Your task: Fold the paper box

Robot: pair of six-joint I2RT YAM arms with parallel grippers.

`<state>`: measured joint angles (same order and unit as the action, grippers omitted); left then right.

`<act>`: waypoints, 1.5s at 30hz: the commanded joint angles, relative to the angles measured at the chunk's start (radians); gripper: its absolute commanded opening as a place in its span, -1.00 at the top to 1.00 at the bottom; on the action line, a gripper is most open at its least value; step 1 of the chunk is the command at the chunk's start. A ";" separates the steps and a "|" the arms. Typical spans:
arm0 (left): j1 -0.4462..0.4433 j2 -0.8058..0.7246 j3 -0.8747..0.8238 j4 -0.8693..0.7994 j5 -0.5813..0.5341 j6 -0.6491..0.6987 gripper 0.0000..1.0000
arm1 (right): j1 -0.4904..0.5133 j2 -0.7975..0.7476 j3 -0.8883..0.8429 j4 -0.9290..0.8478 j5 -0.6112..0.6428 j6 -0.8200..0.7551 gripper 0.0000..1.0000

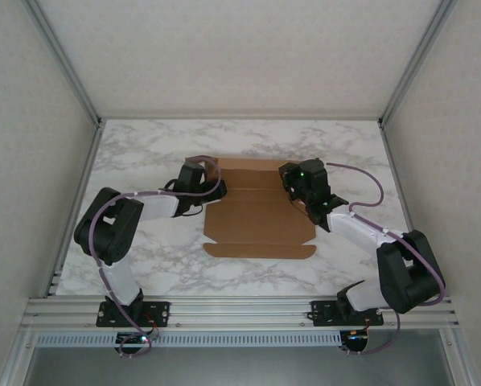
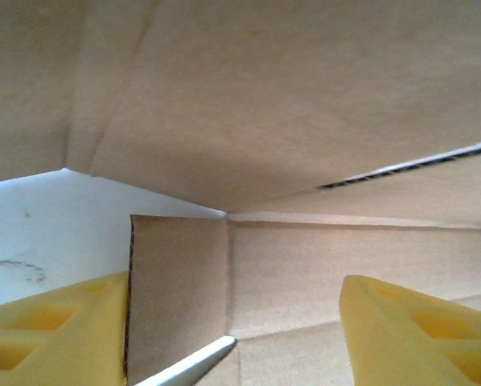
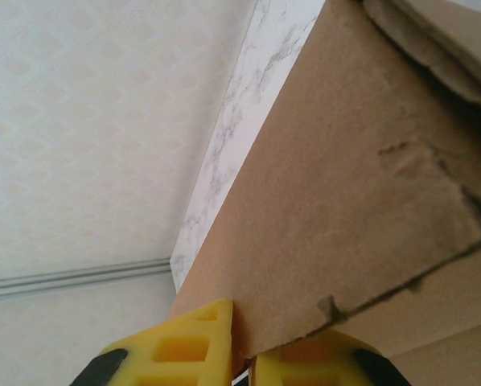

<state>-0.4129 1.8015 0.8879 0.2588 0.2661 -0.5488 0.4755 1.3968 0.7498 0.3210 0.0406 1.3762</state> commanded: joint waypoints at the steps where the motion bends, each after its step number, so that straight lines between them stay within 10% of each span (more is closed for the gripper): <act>1: -0.020 -0.030 -0.015 0.081 0.047 0.008 -0.30 | 0.006 -0.005 -0.025 -0.040 0.000 -0.012 0.80; 21: -0.124 0.131 0.089 0.044 0.074 0.025 -0.26 | 0.007 -0.005 -0.019 -0.065 0.000 -0.010 0.80; 45: -0.173 -0.538 -0.056 -0.237 0.020 0.167 -0.30 | 0.003 -0.002 0.023 -0.131 0.018 -0.071 0.79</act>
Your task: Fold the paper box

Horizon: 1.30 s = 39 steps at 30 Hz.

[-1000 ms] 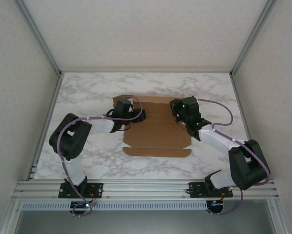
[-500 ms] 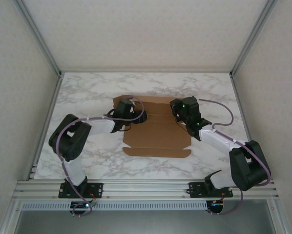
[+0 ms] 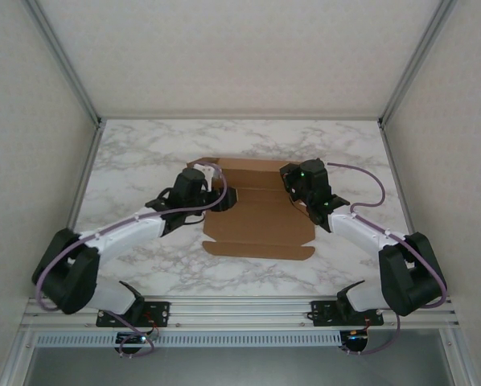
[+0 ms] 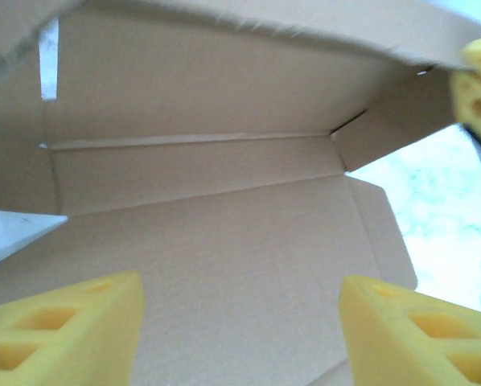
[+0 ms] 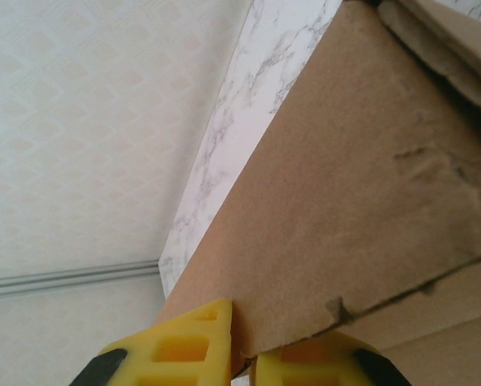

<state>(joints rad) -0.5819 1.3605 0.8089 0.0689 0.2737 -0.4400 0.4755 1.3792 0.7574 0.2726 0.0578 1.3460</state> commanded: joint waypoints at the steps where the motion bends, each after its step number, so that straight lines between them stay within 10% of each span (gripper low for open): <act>1: 0.001 -0.123 0.049 -0.067 0.008 0.073 -0.31 | 0.003 0.018 0.016 -0.082 -0.003 -0.041 0.79; 11: 0.297 -0.104 0.143 -0.074 -0.354 0.011 -0.19 | 0.002 0.038 0.015 -0.076 -0.045 -0.048 0.79; 16: 0.439 0.097 0.150 0.051 -0.299 0.034 -0.18 | 0.002 0.046 0.034 -0.091 -0.062 -0.061 0.79; 28: 0.431 0.265 0.122 0.122 0.039 0.189 -0.10 | 0.002 0.091 0.084 -0.102 -0.100 -0.076 0.79; 39: 0.286 0.122 -0.007 0.141 -0.023 0.127 -0.13 | 0.002 0.106 0.088 -0.092 -0.105 -0.076 0.78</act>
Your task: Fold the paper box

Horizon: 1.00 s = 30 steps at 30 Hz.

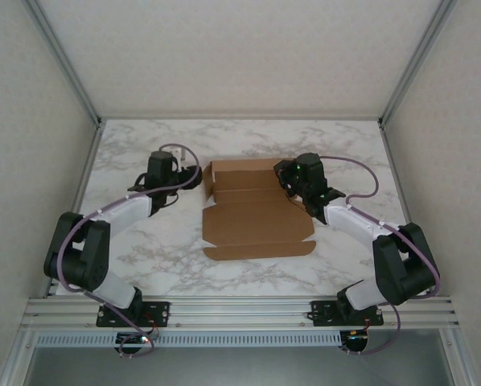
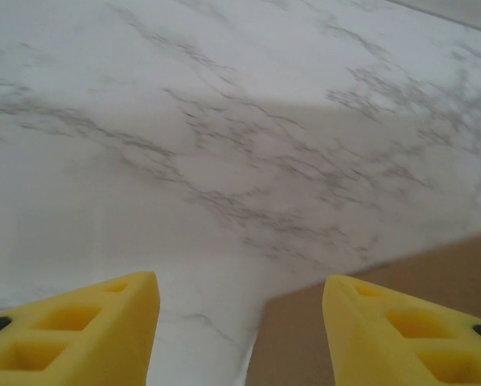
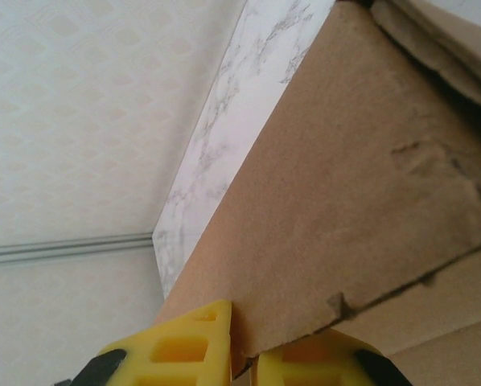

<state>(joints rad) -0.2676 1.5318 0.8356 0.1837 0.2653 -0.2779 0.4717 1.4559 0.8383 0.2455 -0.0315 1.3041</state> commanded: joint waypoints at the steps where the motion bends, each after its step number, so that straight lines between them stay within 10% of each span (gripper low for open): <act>1: -0.036 -0.066 -0.050 0.037 -0.019 -0.049 -0.14 | 0.007 0.029 0.007 -0.065 -0.015 -0.035 0.78; 30: -0.178 -0.097 -0.100 0.079 -0.159 0.087 -0.24 | 0.007 0.063 0.024 -0.050 -0.097 -0.072 0.76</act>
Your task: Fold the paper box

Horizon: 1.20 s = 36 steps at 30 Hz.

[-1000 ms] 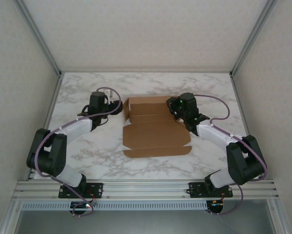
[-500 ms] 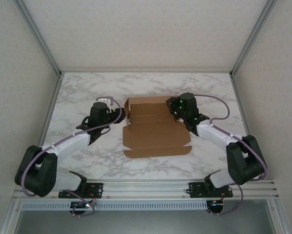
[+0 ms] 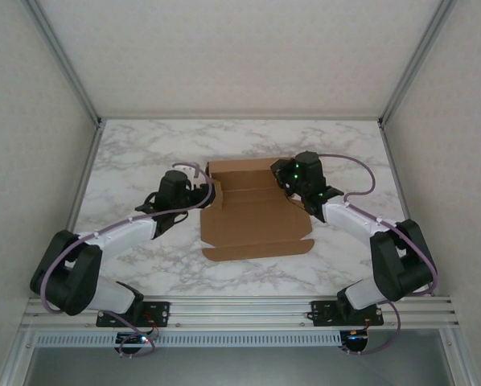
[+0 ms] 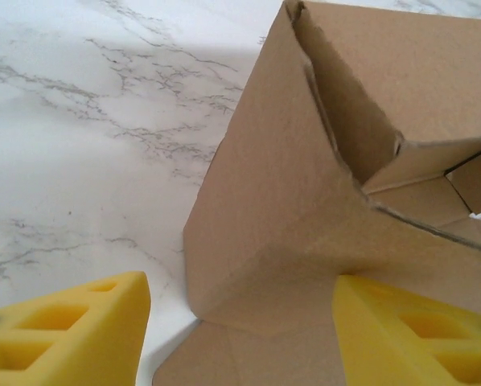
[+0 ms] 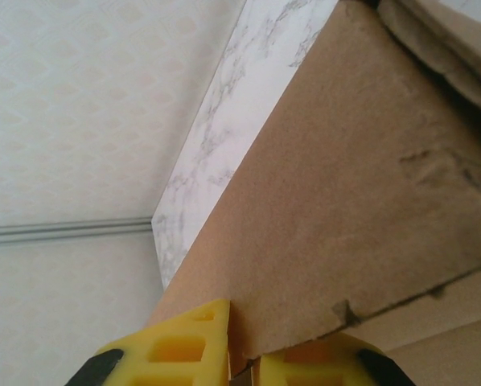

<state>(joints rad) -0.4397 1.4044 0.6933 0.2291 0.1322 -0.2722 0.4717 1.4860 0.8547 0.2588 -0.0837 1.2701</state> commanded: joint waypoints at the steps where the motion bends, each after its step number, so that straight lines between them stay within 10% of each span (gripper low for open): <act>1: -0.007 0.039 0.047 0.041 -0.025 0.099 -0.25 | 0.006 0.035 0.010 -0.063 -0.048 -0.038 0.76; 23: -0.008 0.186 0.113 0.078 0.001 0.368 -0.20 | 0.003 0.105 0.052 -0.053 -0.133 -0.040 0.75; 36: -0.028 0.257 0.104 0.142 -0.139 0.240 0.80 | 0.019 0.040 0.015 -0.073 -0.039 0.027 0.72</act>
<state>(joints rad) -0.4404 1.6157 0.7967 0.3824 0.0067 0.0078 0.4694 1.5497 0.8967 0.2897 -0.1474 1.2842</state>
